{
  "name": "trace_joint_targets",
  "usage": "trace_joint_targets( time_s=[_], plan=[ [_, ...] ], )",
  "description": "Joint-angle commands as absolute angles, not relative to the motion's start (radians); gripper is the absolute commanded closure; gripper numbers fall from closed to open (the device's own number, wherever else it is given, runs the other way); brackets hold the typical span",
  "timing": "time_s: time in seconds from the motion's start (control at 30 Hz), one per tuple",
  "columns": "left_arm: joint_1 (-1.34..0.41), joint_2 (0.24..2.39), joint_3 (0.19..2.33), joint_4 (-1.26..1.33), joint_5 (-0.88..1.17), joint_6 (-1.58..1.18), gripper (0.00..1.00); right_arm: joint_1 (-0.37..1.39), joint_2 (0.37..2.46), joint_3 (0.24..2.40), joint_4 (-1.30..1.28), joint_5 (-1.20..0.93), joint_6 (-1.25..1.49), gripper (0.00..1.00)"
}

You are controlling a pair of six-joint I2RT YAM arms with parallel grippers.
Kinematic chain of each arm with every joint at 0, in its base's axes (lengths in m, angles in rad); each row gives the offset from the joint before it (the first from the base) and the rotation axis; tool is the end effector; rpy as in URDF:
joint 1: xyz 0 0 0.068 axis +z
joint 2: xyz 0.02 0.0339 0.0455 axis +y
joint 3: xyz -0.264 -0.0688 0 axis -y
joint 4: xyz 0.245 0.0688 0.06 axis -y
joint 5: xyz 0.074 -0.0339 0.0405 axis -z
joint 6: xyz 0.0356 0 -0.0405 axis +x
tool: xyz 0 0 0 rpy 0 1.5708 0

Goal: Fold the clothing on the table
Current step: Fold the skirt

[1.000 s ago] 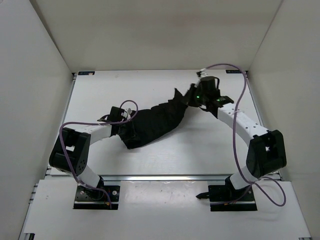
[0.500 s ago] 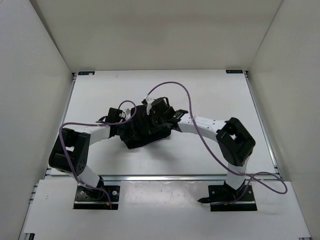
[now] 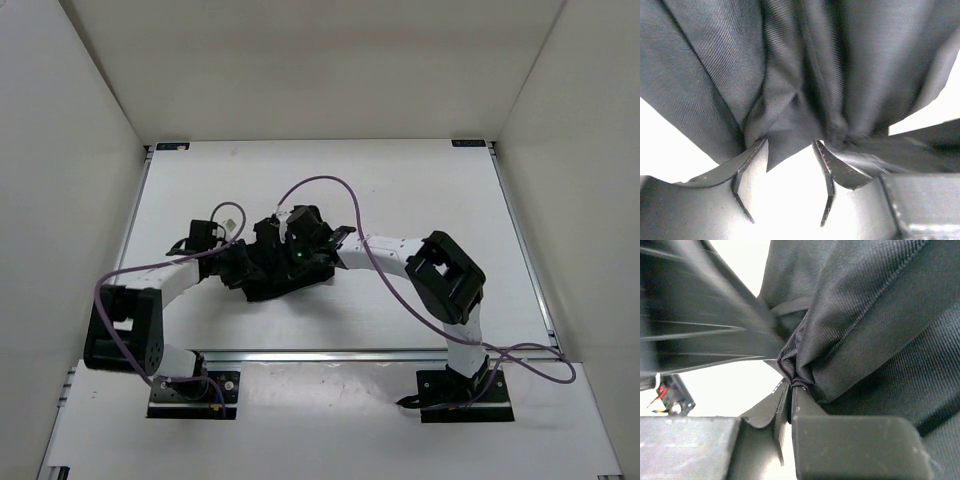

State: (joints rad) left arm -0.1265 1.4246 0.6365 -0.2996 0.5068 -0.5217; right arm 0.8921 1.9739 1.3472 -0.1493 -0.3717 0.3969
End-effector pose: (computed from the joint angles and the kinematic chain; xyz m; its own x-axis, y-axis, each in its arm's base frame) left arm 0.2415 -0.0481 0.1502 -0.9281 -0.3212 -0.1885 -0.1483 0.7830 -0.6042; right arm 0.2622 0.3457 0.1862 -0.7488 -0.3547 -0.5599 -0.6490 0.5641 0.5105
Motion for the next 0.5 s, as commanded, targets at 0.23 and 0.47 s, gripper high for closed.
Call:
trace_joint_targets(
  time_s=[0.23, 0.47],
  plan=[
    [-0.144, 1.206, 0.635, -0.417, 0.374, -0.505, 0.46, 0.887, 2.042, 1.404, -0.282, -0.059, 0.448, 1.00],
    [-0.285, 1.374, 0.637, -0.335, 0.318, -0.529, 0.51, 0.793, 1.927, 1.183, -0.265, -0.005, 0.577, 1.00]
  ],
)
